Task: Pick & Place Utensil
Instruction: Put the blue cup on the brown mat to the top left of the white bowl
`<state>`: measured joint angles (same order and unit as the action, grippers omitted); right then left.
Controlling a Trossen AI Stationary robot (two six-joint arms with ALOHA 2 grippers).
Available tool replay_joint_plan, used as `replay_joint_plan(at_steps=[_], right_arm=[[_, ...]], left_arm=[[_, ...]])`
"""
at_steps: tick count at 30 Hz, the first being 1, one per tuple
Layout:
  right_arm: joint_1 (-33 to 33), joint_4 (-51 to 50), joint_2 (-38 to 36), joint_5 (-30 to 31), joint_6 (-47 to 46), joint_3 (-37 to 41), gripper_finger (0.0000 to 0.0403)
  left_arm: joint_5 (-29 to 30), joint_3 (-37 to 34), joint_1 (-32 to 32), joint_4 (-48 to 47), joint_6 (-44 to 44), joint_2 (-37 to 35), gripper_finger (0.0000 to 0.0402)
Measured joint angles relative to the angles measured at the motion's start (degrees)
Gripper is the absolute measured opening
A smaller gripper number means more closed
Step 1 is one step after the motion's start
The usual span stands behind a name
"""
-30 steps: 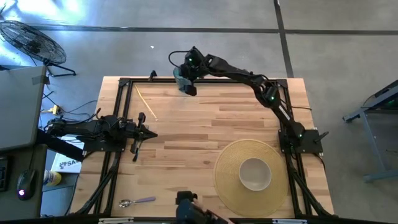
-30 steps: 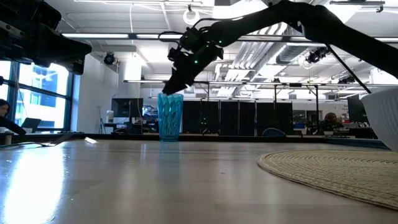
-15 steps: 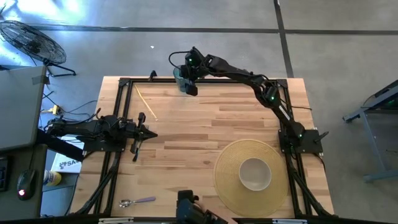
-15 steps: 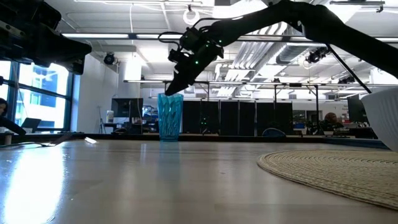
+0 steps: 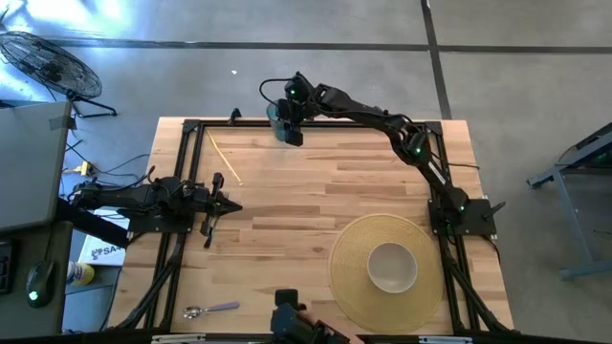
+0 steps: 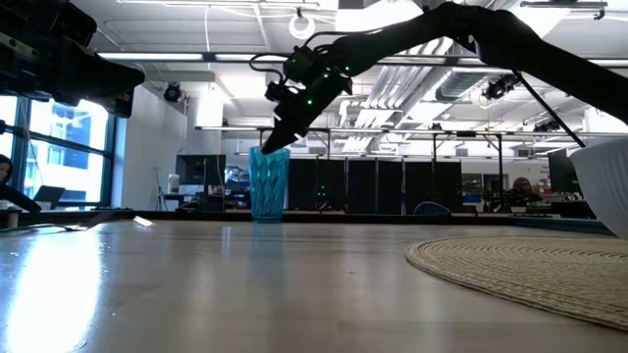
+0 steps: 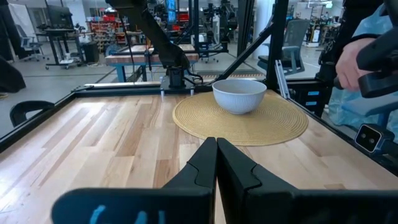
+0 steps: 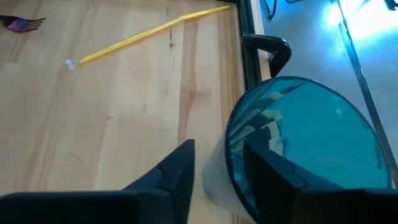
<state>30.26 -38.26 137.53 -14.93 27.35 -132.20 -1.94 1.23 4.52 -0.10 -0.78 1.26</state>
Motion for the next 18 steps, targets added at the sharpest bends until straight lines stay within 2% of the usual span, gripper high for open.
replay_joint_plan(at_steps=[10, 14, 18], right_arm=[[-0.28, 0.44, 0.04, 2.95, -2.92, -0.01, 0.0016], [-0.44, 0.05, 0.04, 3.81, -3.36, -0.02, 0.0012], [-1.12, -2.39, -0.68, 7.39, -3.39, -0.20, 0.0018]], left_arm=[[0.00, -0.02, 0.01, 0.00, 0.00, -0.01, 0.0001], [0.01, -0.02, 0.01, 0.00, 0.00, 0.00, 0.0001], [-0.01, -0.02, 0.01, 0.00, 0.00, 0.00, 0.0001]])
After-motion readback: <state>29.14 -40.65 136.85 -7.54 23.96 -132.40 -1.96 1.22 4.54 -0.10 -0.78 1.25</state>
